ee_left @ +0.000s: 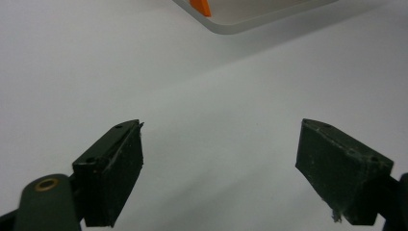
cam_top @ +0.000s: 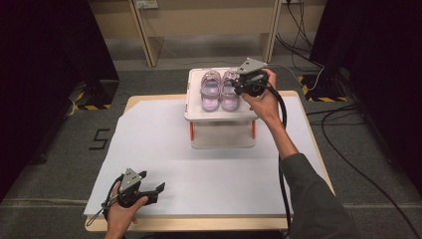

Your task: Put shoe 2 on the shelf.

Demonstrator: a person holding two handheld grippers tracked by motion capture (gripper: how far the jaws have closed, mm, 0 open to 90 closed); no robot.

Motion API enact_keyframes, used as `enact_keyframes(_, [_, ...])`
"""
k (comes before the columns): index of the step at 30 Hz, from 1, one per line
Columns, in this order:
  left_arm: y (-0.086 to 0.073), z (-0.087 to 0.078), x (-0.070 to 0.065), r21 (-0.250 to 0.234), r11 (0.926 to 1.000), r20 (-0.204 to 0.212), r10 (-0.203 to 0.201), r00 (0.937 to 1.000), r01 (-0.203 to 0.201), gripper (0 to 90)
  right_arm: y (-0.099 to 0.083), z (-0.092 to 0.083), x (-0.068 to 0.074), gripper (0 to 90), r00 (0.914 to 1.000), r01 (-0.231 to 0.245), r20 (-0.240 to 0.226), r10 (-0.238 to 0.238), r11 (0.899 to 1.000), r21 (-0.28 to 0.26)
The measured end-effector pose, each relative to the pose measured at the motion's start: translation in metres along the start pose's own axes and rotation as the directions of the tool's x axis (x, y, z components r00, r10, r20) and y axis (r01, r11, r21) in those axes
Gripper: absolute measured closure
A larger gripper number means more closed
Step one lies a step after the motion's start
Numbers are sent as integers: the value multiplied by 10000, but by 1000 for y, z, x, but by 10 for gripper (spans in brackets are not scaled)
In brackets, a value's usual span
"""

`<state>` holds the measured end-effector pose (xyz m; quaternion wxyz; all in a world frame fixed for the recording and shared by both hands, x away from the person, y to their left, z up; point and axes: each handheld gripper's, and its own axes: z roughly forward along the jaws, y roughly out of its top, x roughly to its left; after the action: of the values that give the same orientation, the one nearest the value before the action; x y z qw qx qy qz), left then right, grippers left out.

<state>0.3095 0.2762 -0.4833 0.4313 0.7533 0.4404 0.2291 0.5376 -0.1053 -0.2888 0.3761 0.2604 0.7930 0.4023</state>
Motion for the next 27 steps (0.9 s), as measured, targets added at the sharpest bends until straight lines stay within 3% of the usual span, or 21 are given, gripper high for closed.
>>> enact_keyframes(3, [0,0,0,2,10000,-15,-37,10000,37,160,-5,-11,-2,475,9989,-473,2,473,9988,-161])
enact_keyframes(8, [-1,1,0,-45,9999,-24,-108,9999,108,160,-19,-29,-3,458,9913,-1207,-587,1177,9914,-514])
enact_keyframes(13, [-1,1,1,11,10000,-37,-78,10000,78,160,-34,-45,0,436,9748,-2004,-1140,1917,9772,-705])
enact_keyframes(16, [-1,1,1,13,9999,-62,-105,9999,105,160,-43,-53,6,425,9708,-2100,-1342,1987,9748,-758])
enact_keyframes(24, [-1,1,1,67,9999,-85,-146,9999,147,160,-62,-76,30,399,9477,-2749,-2053,2444,9519,-1353])
enact_keyframes(27, [-1,1,1,74,9999,-93,-114,9999,115,160,-68,-83,41,391,9449,-2713,-2263,2364,9526,-1378])
